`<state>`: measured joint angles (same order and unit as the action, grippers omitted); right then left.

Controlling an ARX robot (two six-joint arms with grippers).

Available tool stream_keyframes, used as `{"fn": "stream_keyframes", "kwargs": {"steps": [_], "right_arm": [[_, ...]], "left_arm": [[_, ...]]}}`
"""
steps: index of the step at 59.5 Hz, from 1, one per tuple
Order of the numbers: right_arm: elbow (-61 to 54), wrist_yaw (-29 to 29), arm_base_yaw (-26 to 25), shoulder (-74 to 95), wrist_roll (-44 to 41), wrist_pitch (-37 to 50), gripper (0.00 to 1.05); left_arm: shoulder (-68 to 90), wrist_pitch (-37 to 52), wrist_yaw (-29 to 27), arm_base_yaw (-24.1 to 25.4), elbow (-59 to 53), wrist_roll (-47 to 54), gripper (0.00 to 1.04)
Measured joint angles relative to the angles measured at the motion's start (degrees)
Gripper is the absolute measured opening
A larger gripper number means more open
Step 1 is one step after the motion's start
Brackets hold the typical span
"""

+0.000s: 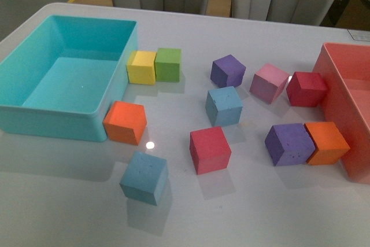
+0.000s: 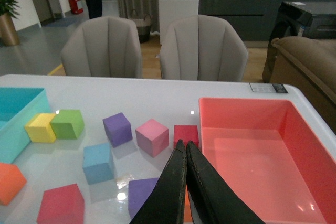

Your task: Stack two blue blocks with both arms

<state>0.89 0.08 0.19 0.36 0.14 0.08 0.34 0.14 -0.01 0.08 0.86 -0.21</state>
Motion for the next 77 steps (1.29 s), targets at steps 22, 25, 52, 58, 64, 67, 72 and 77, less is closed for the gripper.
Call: {"fn": "stream_keyframes", "kwargs": {"steps": [22,25,52,58,64,67,72,77], "right_arm": [[0.0,0.0,0.0,-0.09,0.0,0.0,0.84],[0.0,0.02,0.0,-0.09,0.0,0.0,0.94],[0.0,0.02,0.0,-0.09,0.02,0.0,0.96],[0.0,0.02,0.0,-0.09,0.0,0.0,0.96],[0.0,0.02,0.0,-0.09,0.0,0.0,0.96],[0.0,0.02,0.0,-0.09,0.0,0.0,0.96],[0.0,0.02,0.0,-0.09,0.0,0.0,0.96],[0.0,0.02,0.0,-0.09,0.0,0.0,0.96]], "left_arm": [[23.76,-12.76,-3.54,-9.11,10.38,-10.6,0.96],[31.26,-8.2,-3.93,-11.76,11.87,-12.24,0.96],[89.44,25.0,-4.72,-24.17,24.94,-16.94,0.96],[96.63,26.77,-4.74,-26.71,28.22,-15.8,0.96],[100.78,27.26,-4.74,-27.96,30.42,-15.17,0.96],[102.47,27.26,-4.79,-28.41,31.28,-14.91,0.96],[104.26,27.26,-5.05,-28.96,32.22,-14.62,0.96],[106.03,27.26,-5.18,-29.38,33.2,-14.62,0.96]]}}
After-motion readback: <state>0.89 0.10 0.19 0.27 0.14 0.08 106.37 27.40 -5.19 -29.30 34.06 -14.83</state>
